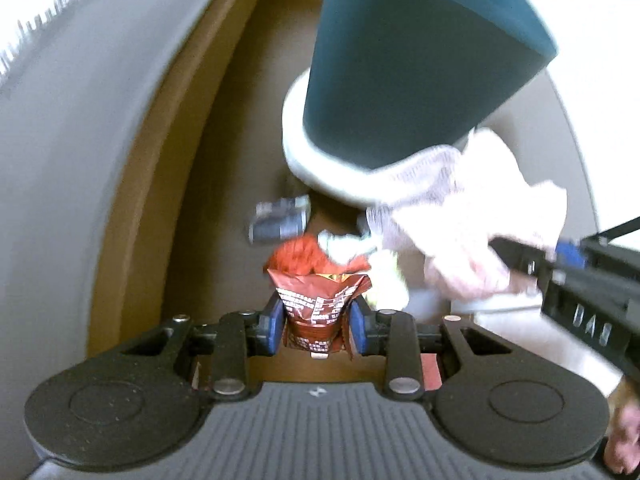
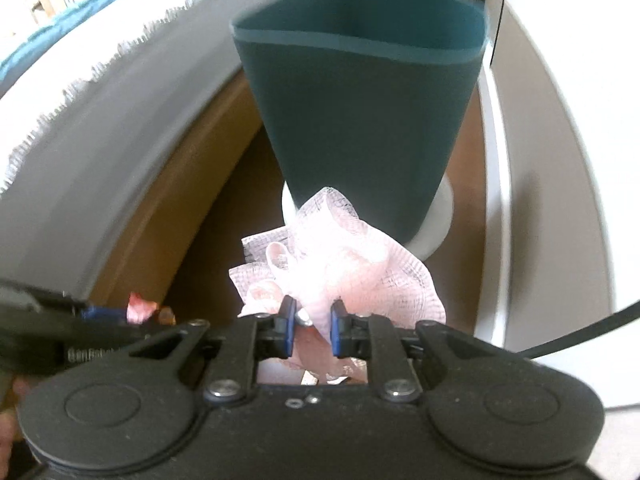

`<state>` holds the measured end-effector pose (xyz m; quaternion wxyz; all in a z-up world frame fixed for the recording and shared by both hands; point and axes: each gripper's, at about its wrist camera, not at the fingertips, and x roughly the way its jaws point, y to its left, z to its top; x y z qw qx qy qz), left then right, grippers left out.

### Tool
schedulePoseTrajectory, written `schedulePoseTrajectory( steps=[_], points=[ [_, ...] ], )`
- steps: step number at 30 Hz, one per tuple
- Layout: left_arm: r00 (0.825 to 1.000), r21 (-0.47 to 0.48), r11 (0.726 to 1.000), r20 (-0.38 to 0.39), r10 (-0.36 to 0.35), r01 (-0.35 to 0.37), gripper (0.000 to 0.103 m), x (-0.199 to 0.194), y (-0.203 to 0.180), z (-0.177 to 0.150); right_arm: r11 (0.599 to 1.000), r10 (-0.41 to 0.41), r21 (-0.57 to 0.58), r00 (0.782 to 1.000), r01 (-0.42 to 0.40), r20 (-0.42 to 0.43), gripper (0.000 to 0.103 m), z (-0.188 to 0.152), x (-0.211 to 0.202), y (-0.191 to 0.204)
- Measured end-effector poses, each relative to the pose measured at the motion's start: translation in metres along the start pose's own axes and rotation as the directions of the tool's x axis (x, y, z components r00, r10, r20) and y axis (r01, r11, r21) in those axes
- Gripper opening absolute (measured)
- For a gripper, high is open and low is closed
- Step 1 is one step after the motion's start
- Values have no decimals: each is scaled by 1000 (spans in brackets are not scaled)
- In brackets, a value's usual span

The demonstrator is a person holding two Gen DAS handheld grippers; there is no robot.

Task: Collect trash
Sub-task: 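Carry the chip bag and pink puff over the wastebasket and open both tools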

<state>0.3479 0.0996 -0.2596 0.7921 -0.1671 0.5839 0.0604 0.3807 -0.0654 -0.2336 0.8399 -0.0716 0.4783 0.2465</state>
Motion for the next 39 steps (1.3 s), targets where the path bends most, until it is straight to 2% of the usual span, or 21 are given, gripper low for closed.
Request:
schedulePoseTrajectory(
  steps=[5,11,15,19,24,28,39],
  points=[
    [992,-9,1000,126,-29,30,32,-57,-10,29,1000,-7,-20,996,9,93,15,17,-50,5],
    [967,-22,998,248,-52,59,32,-109,-21,80,998,-29,-56,978,41,205,15,50,-92,2],
    [946,1,998,319,-59,62,32,-129,-36,118,995,-46,-72,960,68,275,15,80,-110,-6],
    [930,40,997,360,-79,69,32,-137,-50,154,992,-68,-75,945,97,319,15,109,-109,-17],
    [930,71,995,356,-92,71,32,-122,-72,196,988,-97,-84,941,131,324,15,141,-83,-31],
    [938,99,994,336,-83,52,32,-89,-83,219,982,-111,-112,948,150,298,15,149,-57,-31],
    [976,143,990,214,-29,-2,33,13,-94,234,971,-110,-191,976,145,186,15,152,20,-32]
  ],
)
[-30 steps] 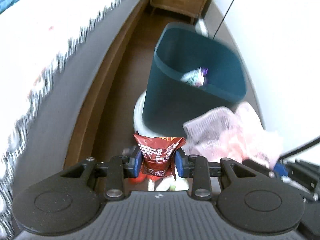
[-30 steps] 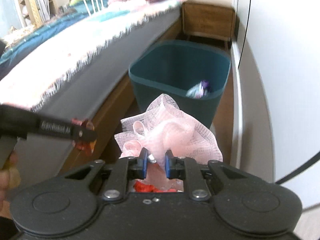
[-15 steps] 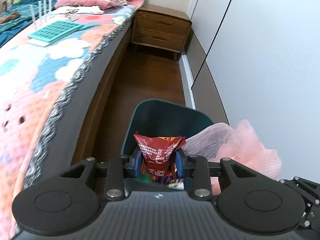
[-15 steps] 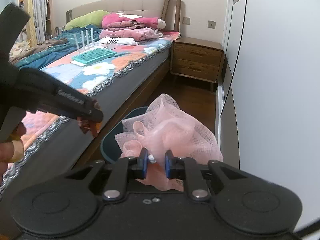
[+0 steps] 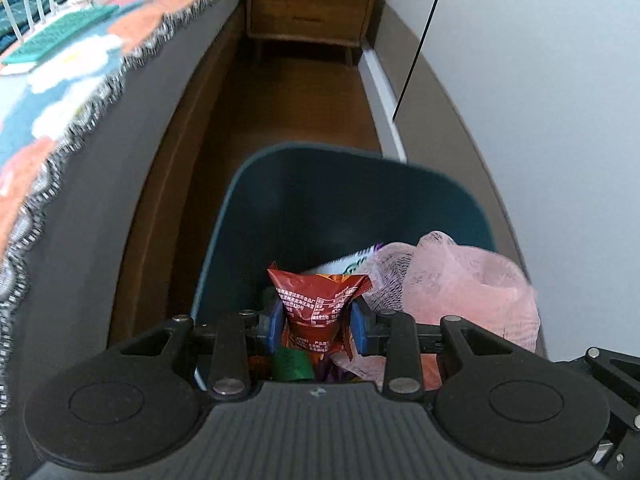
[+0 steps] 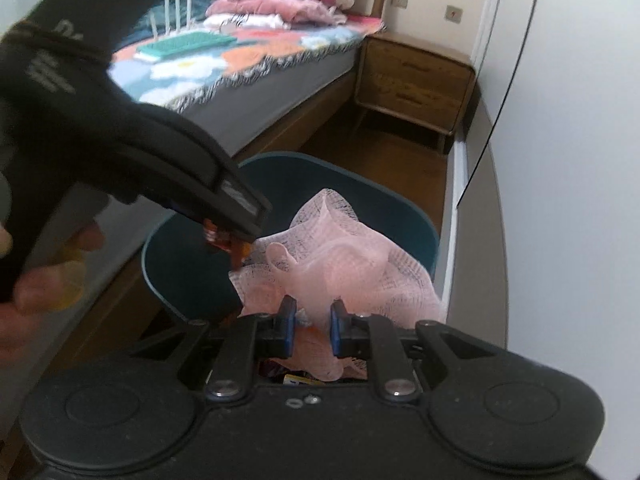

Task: Collect trash
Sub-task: 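Carry the chip bag and pink puff over the wastebasket and open both tools, then withdraw both open tools down to the remaining floor trash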

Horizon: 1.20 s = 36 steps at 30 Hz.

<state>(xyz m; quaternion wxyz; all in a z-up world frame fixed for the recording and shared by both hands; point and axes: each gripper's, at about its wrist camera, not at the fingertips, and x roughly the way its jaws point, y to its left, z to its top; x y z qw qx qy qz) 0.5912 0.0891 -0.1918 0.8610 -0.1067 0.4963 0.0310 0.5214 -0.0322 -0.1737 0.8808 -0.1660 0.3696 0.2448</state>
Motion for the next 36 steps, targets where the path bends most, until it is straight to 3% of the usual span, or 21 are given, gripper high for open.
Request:
schedulePoseTrajectory(
  steps=[6,11,15,18,22,29,36],
  points=[
    [998,19,999,-62,30,-29,33,35,-1,-9,1000,28,15,998,-28,-53,17,-4,24,1],
    [993,14,998,-102,59,-58,36,51,4,-12,998,55,44,995,-52,-78,24,-3,34,1],
    [995,9,1000,-100,29,-28,48,44,2,-12,997,60,54,995,-56,-75,28,-3,25,4],
    [997,5,1000,-77,24,-24,61,28,0,-14,997,61,61,996,-57,-68,36,-4,12,7],
    [999,-5,1000,-49,13,-13,61,-3,-4,-14,995,58,80,997,-54,-53,49,-3,-9,7],
    [999,25,999,16,32,-32,61,-74,-8,-27,992,38,121,999,-38,2,58,-5,-71,13],
    [997,58,998,67,35,-39,61,-140,-14,-58,986,6,164,998,-16,61,60,-17,-129,16]
  ],
)
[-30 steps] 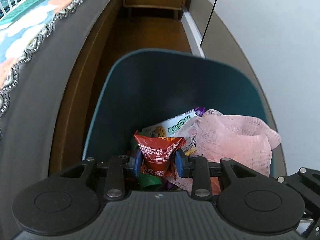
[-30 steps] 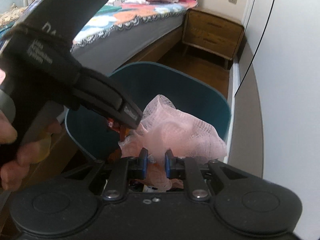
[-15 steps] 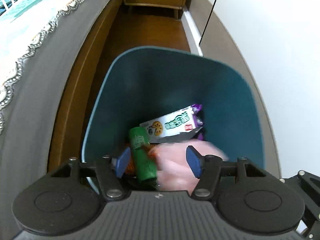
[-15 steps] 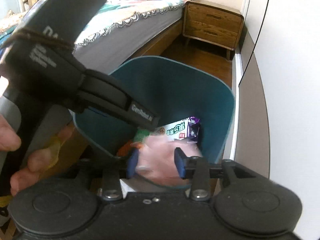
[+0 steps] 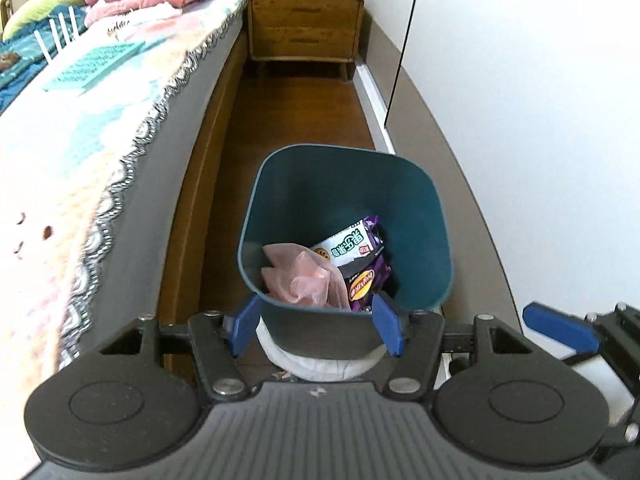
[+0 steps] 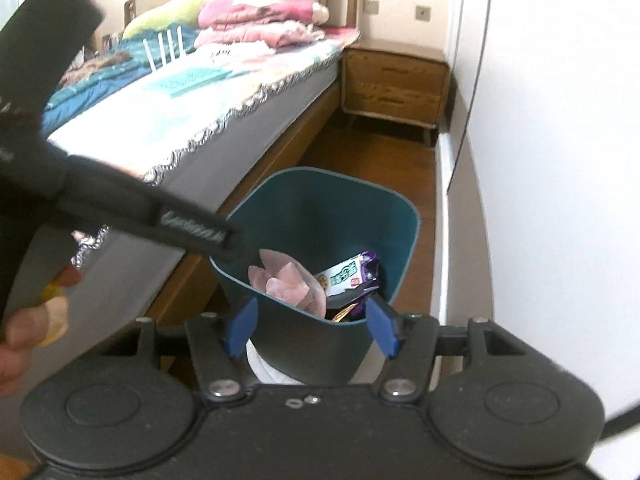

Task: Collect trash
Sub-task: 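Withdraw both open tools down to the remaining floor trash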

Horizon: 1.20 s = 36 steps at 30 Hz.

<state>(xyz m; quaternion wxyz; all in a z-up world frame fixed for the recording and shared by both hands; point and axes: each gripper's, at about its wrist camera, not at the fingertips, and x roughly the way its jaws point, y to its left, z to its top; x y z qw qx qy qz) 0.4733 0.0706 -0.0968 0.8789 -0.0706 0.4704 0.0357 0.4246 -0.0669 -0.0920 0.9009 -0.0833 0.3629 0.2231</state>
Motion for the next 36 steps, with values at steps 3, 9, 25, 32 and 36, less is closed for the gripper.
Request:
schedulePoseTrajectory(
  steps=[3,9,25,32,36],
  points=[
    [1000,6,1000,15,1,-2,61,-25,-2,-14,1000,-7,27,1000,6,19,60,-3,-18,-2],
    [999,23,1000,37,-4,4,61,-68,-3,-43,999,-10,32,999,8,53,62,-17,-54,5],
    [1000,65,998,-14,8,-7,69,-88,-7,-120,999,-9,33,1000,10,-9,74,-76,-76,10],
    [999,70,997,-43,24,-21,80,-51,-1,-129,997,21,76,995,-14,-94,84,-100,-29,2],
    [993,65,998,-117,-14,22,80,-7,9,-133,996,29,82,988,-16,-152,93,-112,11,0]
  ],
)
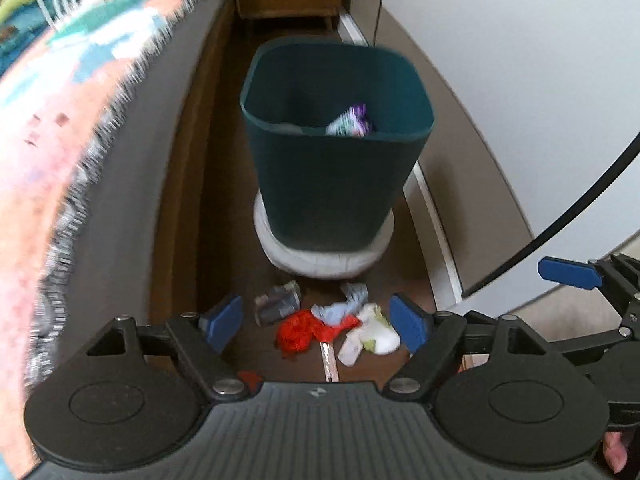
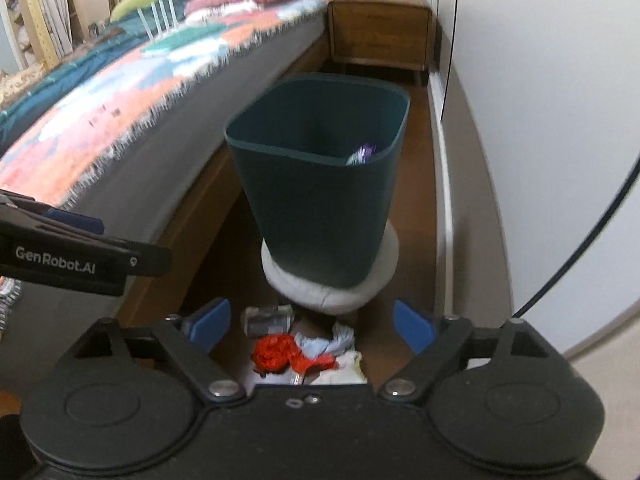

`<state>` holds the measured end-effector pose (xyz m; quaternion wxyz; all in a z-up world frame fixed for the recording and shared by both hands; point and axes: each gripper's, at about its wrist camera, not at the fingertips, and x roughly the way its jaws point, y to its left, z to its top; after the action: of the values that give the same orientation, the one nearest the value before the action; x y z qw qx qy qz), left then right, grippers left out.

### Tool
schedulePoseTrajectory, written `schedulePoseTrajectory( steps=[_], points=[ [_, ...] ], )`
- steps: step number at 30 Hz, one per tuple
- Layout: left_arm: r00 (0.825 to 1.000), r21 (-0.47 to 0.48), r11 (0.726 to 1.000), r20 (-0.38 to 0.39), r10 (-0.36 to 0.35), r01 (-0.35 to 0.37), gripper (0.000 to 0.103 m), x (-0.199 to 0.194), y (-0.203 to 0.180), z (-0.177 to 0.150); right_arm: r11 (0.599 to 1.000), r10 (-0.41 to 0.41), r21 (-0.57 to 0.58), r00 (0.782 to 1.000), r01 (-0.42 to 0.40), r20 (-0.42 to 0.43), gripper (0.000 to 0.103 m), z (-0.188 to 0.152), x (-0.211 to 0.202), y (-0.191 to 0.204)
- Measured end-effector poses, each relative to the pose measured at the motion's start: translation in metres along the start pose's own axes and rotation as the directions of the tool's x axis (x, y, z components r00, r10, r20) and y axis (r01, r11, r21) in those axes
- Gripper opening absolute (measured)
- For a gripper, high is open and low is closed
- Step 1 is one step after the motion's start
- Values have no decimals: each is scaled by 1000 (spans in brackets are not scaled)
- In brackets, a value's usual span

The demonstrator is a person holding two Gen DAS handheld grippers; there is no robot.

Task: Collect trash
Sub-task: 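Withdraw both open tools down to the remaining floor trash, then grasp the red plastic bag with the left tool while the right tool grasps the lettuce leaf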

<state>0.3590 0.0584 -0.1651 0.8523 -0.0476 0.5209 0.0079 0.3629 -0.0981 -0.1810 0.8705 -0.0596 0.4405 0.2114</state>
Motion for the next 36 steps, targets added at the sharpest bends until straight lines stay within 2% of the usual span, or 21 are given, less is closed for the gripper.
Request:
schedulePoseTrajectory(
  steps=[2,4,11,16,21,28,36],
  points=[
    [1000,15,1000,-23,3,-3,82,28,5,1,1000,-8,1,1000,8,-25,97,-1,24,-4],
    [998,20,1000,-56,-4,5,89,61,12,1,1000,2,10,998,-2,-62,100,-2,49,-10],
    [985,29,1000,-173,2,3,89,177,31,0,1000,-25,-23,974,20,-227,101,-19,158,-34],
    [965,31,999,-263,-1,10,89,261,41,-5,995,-52,-93,940,22,-338,101,-40,236,-43],
    [945,74,997,-326,25,-1,89,330,38,-27,993,-56,-122,890,0,-452,97,-77,303,-56],
    [921,89,995,-382,75,-44,90,409,42,-62,992,-43,-121,845,-25,-534,88,-123,364,-76],
    [898,59,998,-440,23,3,89,459,46,-93,994,-21,-102,815,-46,-580,79,-154,402,-91]
  ],
)
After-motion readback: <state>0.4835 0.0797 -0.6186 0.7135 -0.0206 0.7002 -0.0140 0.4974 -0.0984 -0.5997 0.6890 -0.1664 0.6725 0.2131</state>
